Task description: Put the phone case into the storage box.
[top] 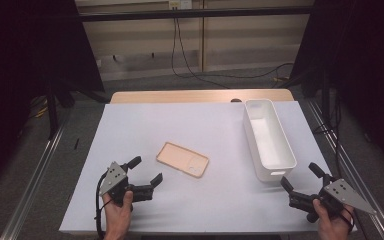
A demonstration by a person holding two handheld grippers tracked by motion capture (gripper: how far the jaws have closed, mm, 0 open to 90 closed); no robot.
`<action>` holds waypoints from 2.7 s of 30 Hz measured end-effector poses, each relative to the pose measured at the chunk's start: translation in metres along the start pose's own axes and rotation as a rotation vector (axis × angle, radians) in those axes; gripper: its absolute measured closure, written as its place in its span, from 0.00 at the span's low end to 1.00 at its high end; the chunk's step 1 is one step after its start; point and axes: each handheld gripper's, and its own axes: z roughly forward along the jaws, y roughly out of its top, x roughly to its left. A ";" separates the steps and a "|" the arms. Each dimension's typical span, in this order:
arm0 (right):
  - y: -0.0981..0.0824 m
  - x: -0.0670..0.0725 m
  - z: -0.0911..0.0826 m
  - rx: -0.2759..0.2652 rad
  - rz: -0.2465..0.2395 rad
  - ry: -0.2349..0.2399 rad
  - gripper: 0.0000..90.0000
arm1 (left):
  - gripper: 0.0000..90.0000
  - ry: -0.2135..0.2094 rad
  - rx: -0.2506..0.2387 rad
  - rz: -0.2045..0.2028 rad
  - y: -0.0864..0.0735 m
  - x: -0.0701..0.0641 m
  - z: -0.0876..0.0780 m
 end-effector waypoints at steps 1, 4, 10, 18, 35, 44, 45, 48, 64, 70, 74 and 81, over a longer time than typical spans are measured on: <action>0.000 0.000 0.000 0.001 0.001 0.002 0.00 | 0.04 -0.005 0.001 -0.005 0.000 -0.001 0.003; 0.000 0.000 0.000 -0.001 0.001 0.002 0.00 | 0.04 -0.016 0.013 0.002 0.000 -0.005 0.010; 0.000 0.001 0.000 0.004 -0.003 0.009 0.00 | 0.03 -0.012 -0.001 0.031 0.002 -0.009 0.021; 0.000 0.000 0.000 0.003 0.000 0.006 0.00 | 0.01 -0.011 -0.039 0.045 0.010 -0.009 0.034; 0.000 0.001 0.000 0.001 0.001 0.010 0.00 | 0.02 -0.007 -0.021 0.101 0.027 0.005 0.069; -0.001 0.001 0.000 0.003 -0.001 0.013 0.00 | 0.04 -0.005 -0.036 0.118 0.034 0.004 0.083; 0.000 0.001 0.000 -0.002 0.001 0.010 0.00 | 0.03 0.000 -0.045 0.119 0.036 0.005 0.086; 0.000 0.001 0.000 0.001 0.000 0.012 0.00 | 0.03 0.019 -0.031 0.123 0.039 0.006 0.093; 0.000 0.001 0.000 -0.001 -0.004 0.012 0.00 | 0.10 -0.008 -0.026 0.133 0.057 0.016 0.116; 0.000 0.001 0.000 -0.003 -0.004 0.015 0.00 | 0.17 0.008 -0.021 0.122 0.057 0.021 0.124; 0.000 0.001 0.000 0.003 -0.002 0.016 0.00 | 0.27 0.014 -0.013 0.125 0.055 0.024 0.126; 0.000 0.002 0.000 0.004 -0.005 0.019 0.00 | 0.41 0.045 -0.025 0.078 0.056 0.025 0.126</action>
